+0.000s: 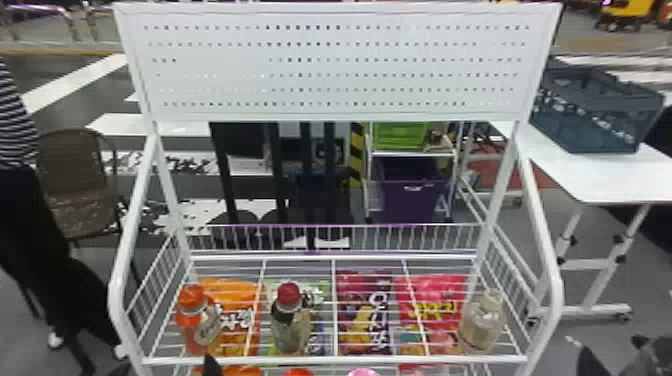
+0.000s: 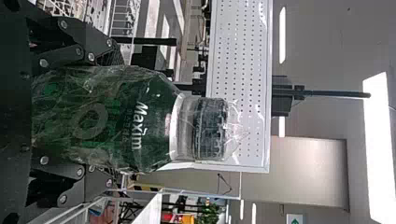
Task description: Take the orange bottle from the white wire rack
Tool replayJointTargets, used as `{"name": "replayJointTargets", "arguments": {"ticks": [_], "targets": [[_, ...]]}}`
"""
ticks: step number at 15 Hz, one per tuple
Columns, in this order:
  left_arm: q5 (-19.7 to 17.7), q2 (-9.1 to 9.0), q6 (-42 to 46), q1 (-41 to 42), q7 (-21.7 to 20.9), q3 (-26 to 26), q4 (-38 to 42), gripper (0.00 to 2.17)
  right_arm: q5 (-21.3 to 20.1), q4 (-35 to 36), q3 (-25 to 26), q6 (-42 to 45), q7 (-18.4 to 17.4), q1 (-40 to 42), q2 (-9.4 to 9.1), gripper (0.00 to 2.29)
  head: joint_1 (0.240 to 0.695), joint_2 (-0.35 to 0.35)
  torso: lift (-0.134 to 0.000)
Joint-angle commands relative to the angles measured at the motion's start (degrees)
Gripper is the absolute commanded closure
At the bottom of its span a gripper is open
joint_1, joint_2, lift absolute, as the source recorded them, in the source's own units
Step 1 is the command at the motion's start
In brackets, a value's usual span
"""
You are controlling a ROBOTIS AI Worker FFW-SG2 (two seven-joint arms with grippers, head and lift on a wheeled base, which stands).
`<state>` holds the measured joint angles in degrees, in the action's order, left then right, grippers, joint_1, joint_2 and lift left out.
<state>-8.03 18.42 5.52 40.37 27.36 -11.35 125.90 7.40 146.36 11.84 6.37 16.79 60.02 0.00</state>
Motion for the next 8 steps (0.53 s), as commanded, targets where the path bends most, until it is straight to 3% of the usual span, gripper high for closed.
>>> {"name": "replayJointTargets", "arguments": {"ticks": [1, 3, 8], "targets": [[0.04, -0.76, 12.45, -1.35, 0.15, -3.06, -9.00, 0.05, 0.07, -0.11, -0.07, 0.00, 0.00, -0.08, -0.05, 0.60, 0.499, 0.000, 0.000], [0.04, -1.20, 20.54, -3.81, 0.06, -4.73, -16.39, 0.04, -0.02, -0.11, -0.07, 0.00, 0.00, -0.08, -0.05, 0.60, 0.499, 0.000, 0.000], [-2.25, -1.63, 27.04, -10.84, -2.04, -5.61, -29.13, 0.04, 0.07, -0.28, 0.02, 0.53, 0.00, 0.27, -0.05, 0.60, 0.499, 0.000, 0.000]]}}
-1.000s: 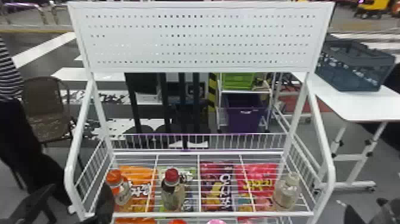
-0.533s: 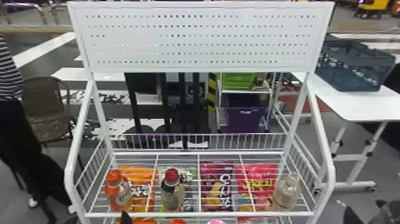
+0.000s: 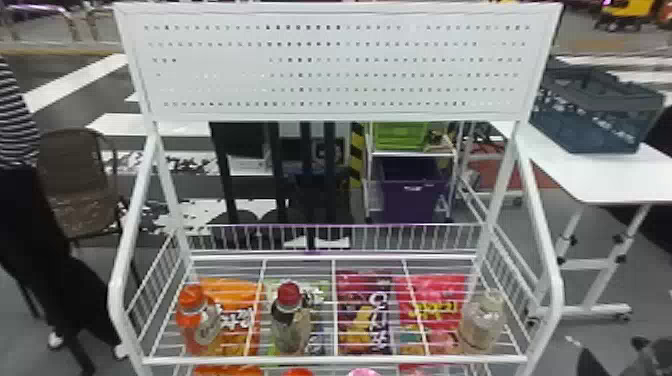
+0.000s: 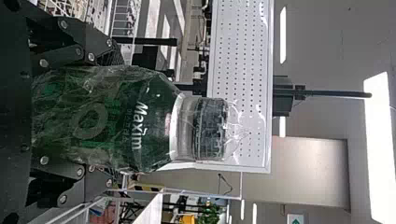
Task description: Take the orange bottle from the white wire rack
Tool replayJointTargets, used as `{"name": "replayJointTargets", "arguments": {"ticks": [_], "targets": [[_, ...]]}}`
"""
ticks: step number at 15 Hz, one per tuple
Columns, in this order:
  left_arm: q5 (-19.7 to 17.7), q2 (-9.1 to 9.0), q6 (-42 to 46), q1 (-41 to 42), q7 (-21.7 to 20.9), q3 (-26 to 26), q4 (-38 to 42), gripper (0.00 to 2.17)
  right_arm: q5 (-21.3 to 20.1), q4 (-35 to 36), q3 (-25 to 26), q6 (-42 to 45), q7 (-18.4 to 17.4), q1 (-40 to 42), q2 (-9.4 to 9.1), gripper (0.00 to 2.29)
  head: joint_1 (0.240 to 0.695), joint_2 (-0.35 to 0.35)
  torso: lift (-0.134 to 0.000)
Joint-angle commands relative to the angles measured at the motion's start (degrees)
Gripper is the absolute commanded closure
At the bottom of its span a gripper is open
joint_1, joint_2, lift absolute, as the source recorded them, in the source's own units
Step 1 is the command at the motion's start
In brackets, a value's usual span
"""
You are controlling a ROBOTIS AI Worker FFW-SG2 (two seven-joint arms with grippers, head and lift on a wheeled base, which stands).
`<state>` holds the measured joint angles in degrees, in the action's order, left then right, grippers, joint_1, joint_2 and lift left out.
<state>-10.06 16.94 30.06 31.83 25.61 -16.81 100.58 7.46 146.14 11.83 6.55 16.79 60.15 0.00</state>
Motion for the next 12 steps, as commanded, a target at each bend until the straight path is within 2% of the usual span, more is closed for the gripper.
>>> {"name": "replayJointTargets", "arguments": {"ticks": [1, 7, 12], "targets": [[-0.40, -0.15, 2.84, -4.06, -0.82, -0.24, -6.19, 0.04, 0.01, -0.15, 0.04, 0.52, 0.00, 0.23, -0.05, 0.60, 0.499, 0.000, 0.000], [-1.46, -0.33, 5.48, -14.26, -3.90, -0.24, -19.28, 0.04, 0.01, 0.20, 0.21, 3.68, 0.00, 2.25, -0.05, 0.60, 0.499, 0.000, 0.000], [-2.69, -0.07, 4.07, -19.62, -5.92, 0.02, -23.94, 0.04, 0.01, 0.46, 0.39, 5.26, 0.00, 3.40, -0.05, 0.60, 0.499, 0.000, 0.000]]}}
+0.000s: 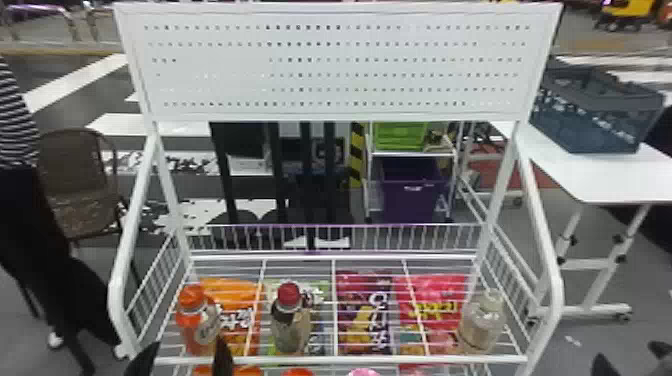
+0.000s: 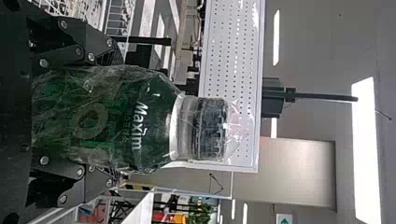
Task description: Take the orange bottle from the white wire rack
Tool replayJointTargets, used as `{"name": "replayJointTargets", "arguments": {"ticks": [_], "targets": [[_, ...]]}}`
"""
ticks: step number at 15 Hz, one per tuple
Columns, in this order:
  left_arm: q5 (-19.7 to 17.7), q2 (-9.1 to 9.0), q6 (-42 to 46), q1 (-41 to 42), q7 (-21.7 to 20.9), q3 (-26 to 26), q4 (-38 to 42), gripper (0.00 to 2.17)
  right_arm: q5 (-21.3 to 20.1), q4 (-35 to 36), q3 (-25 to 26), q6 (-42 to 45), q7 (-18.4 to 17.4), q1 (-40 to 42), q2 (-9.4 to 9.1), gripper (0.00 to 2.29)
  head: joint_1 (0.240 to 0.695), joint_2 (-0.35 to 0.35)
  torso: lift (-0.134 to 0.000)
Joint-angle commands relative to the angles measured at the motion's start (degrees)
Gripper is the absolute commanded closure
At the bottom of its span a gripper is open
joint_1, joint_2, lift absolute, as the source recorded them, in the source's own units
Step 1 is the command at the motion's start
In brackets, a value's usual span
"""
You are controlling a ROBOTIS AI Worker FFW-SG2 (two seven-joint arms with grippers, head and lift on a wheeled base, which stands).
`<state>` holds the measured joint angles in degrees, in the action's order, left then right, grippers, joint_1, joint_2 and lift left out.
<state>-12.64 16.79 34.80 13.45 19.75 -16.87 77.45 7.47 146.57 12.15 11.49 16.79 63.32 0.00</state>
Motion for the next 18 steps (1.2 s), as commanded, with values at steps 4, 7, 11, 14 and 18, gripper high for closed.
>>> {"name": "replayJointTargets", "arguments": {"ticks": [4, 7, 11, 14, 18], "targets": [[-0.98, 0.17, -2.07, -4.57, -1.65, 0.26, -3.36, 0.04, 0.00, 0.21, 0.16, 0.50, 0.00, 0.49, -0.05, 0.60, 0.499, 0.000, 0.000], [-2.30, 0.00, -2.07, -6.68, -3.05, -0.09, -5.91, 0.04, 0.00, 0.29, 0.68, 0.33, 0.00, 0.49, -0.05, 0.60, 0.499, 0.000, 0.000], [-2.21, -0.35, -2.95, -9.32, -3.14, -1.24, -8.02, 0.04, 0.00, 0.47, 1.12, 0.15, 0.00, 0.58, -0.05, 0.60, 0.499, 0.000, 0.000], [-2.39, -0.27, -4.00, -10.11, -3.05, -1.33, -8.46, 0.25, 0.00, 0.38, 1.56, 0.15, 0.00, 0.58, -0.05, 0.60, 0.499, 0.000, 0.000], [-2.39, -0.27, -4.00, -9.41, -2.09, -1.15, -6.96, 1.61, 0.26, 0.38, 1.65, 0.15, 0.00, 0.49, -0.05, 0.60, 0.499, 0.000, 0.000]]}}
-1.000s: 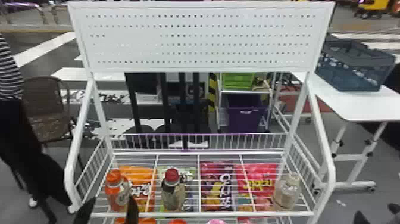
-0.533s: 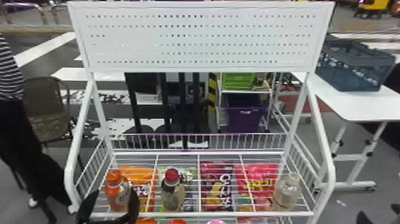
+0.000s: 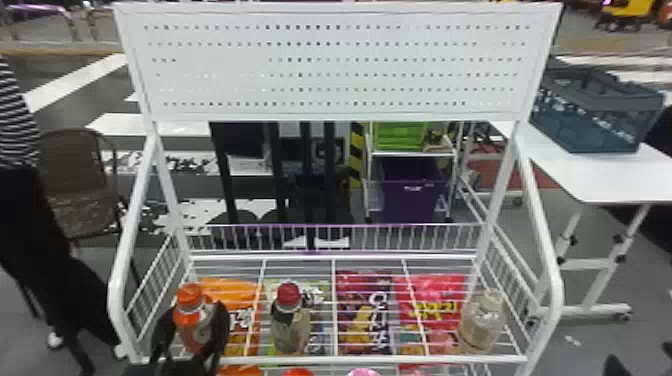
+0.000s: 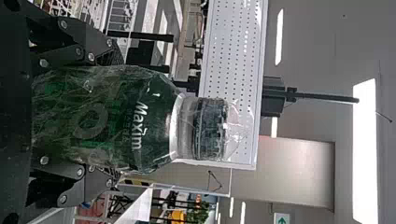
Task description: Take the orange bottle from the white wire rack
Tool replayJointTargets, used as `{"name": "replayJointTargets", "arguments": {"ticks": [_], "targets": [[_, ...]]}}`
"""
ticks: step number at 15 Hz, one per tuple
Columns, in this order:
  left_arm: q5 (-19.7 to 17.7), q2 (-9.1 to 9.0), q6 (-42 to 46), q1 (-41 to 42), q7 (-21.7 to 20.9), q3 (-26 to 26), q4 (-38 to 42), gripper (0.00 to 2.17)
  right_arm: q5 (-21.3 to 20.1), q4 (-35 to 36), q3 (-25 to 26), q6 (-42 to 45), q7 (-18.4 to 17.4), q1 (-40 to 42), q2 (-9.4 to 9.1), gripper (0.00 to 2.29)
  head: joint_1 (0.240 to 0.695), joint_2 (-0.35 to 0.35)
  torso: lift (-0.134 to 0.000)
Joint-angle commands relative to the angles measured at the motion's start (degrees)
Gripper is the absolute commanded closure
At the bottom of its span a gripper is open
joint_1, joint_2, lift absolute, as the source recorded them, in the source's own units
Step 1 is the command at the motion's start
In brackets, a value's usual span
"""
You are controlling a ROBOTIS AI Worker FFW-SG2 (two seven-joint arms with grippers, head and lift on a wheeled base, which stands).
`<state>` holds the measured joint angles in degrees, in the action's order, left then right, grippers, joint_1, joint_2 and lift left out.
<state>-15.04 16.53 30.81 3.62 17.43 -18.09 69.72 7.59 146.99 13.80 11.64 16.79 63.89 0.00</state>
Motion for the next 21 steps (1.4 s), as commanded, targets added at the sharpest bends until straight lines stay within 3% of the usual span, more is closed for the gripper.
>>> {"name": "replayJointTargets", "arguments": {"ticks": [1, 5, 12, 18, 21], "targets": [[0.01, 0.26, -1.42, 0.95, 0.32, 0.24, 2.35, 1.79, 0.14, -0.04, -0.08, -0.17, 0.00, -0.26, -0.05, 0.60, 0.499, 0.000, 0.000], [0.71, 1.49, -13.02, 5.08, 0.50, 0.86, 14.48, 1.80, 0.14, -0.13, -0.35, -0.70, 0.00, -0.87, -0.05, 0.60, 0.499, 0.000, 0.000], [0.45, 5.18, -43.25, 17.04, 2.08, 9.21, 49.99, 1.80, 0.14, -1.01, -0.61, -1.40, 0.00, -2.37, -0.05, 0.60, 0.499, 0.000, 0.000], [0.71, 5.27, -50.11, 29.08, 2.43, 14.48, 70.99, 1.79, 0.32, -1.36, -0.70, -1.76, 0.00, -3.07, -0.05, 0.60, 0.499, 0.000, 0.000], [1.94, 4.65, -48.70, 35.32, 2.61, 16.33, 75.30, 1.79, 0.84, -1.80, -0.70, -1.76, 0.00, -3.16, -0.05, 0.60, 0.499, 0.000, 0.000]]}}
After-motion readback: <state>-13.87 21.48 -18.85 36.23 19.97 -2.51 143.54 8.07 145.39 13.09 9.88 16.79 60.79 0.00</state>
